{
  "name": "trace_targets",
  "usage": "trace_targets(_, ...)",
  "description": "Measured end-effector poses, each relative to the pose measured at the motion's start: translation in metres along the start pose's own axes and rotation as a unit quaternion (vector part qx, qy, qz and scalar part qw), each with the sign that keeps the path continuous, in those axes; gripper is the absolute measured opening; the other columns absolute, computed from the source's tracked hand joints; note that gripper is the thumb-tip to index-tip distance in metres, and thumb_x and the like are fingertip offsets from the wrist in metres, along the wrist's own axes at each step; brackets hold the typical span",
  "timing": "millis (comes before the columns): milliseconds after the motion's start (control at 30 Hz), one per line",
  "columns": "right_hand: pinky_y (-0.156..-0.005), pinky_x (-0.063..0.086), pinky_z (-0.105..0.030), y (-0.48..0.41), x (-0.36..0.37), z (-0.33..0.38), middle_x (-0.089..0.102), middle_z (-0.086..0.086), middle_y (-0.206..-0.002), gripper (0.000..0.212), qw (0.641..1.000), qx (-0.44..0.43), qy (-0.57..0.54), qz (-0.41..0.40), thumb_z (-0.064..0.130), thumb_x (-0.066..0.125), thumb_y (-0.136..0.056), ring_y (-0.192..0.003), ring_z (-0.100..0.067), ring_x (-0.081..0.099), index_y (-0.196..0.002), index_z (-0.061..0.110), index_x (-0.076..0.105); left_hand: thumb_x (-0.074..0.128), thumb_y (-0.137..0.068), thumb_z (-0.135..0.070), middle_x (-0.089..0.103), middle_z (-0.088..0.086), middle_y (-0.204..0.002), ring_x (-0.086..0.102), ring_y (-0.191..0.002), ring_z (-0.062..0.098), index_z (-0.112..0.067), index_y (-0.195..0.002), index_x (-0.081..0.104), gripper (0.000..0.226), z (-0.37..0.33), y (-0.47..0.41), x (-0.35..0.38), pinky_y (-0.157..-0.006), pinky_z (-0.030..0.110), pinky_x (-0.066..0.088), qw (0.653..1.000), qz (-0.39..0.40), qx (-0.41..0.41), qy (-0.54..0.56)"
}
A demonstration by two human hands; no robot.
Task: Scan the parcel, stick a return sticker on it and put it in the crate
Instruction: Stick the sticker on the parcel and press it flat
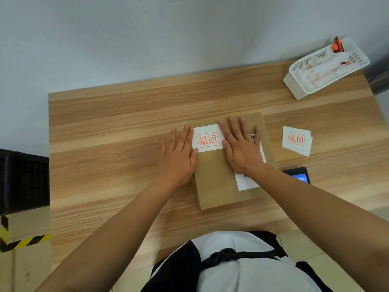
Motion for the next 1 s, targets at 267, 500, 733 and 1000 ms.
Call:
trace_targets(267,-0.119,-0.013,-0.059,0.000,0.001,-0.001,-0.006,0.006,-0.170,0.056,1.000,-0.002,0.005,0.001,0.043,0.016,-0.105,-0.155,-0.022,-0.014,-0.158,0.041,-0.003,0.013,-0.100,-0.047,0.000,-0.005,-0.167,-0.003,-0.154,0.026,-0.020,-0.158,0.002,0.065,0.000,0.010,0.000,-0.120,0.054,-0.009,1.000,0.010,0.017,-0.017)
trace_targets(500,-0.120,-0.011,-0.059,0.003,-0.006,0.004,-0.003,0.003,-0.171,0.056,1.000,0.018,-0.002,0.010,0.044,0.019,-0.105,-0.156,-0.024,-0.012,-0.158,0.042,0.002,0.019,-0.095,-0.053,0.004,-0.006,-0.167,-0.001,-0.153,0.029,-0.020,-0.158,0.005,0.073,-0.005,0.034,0.004,-0.119,0.056,-0.008,1.000,0.017,0.008,-0.008)
trace_targets(733,-0.121,-0.006,-0.057,0.057,-0.001,0.014,0.003,0.000,-0.171,0.057,0.999,0.041,-0.019,0.018,0.048,0.030,-0.103,-0.156,-0.026,-0.008,-0.157,0.042,0.016,0.017,-0.100,-0.047,-0.004,-0.009,-0.167,-0.009,-0.153,0.026,-0.022,-0.158,-0.001,0.066,-0.011,0.046,0.007,-0.120,0.054,-0.009,1.000,0.018,-0.018,0.001)
trace_targets(1000,-0.122,-0.005,-0.055,0.101,0.006,0.002,-0.004,0.003,-0.170,0.057,0.996,0.049,-0.044,0.054,0.049,0.027,-0.103,-0.156,-0.021,-0.010,-0.157,0.046,0.007,0.000,-0.094,-0.049,0.007,-0.007,-0.167,0.002,-0.154,0.026,-0.022,-0.158,0.008,0.070,-0.013,0.051,0.012,-0.121,0.052,-0.004,1.000,0.004,-0.017,-0.015)
Point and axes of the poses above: each hand's wrist, its own y-axis away from the middle knuckle, its own x-axis out of the palm, z = x × y, the point moved 5 cm from there along -y, towards the middle knuckle
